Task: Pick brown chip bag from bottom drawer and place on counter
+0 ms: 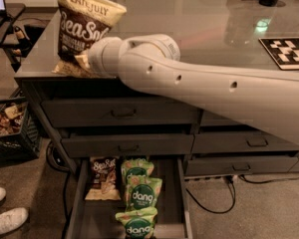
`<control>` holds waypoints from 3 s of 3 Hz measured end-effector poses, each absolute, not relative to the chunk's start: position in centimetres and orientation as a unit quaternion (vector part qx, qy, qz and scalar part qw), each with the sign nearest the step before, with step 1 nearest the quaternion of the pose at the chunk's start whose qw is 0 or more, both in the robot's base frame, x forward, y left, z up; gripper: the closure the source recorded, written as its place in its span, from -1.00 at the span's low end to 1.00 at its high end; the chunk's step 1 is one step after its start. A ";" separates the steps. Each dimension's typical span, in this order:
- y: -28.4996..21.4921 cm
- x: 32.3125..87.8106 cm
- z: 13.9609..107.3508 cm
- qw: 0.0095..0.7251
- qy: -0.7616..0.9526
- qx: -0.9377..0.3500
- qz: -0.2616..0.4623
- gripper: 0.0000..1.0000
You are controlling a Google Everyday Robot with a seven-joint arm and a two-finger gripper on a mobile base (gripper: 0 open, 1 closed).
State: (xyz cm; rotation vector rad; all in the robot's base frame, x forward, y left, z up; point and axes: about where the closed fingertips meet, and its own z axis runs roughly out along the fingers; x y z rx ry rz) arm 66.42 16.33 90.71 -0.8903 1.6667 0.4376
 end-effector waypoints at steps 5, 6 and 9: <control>14.1 79.9 88.0 0.466 0.765 -0.410 0.173 1.00; 14.1 79.9 88.3 0.465 0.766 -0.410 0.173 0.65; 14.1 79.9 88.3 0.464 0.766 -0.410 0.173 -0.75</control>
Offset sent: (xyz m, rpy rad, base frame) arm 0.1085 -0.0273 0.0190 -0.0753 0.0819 0.0340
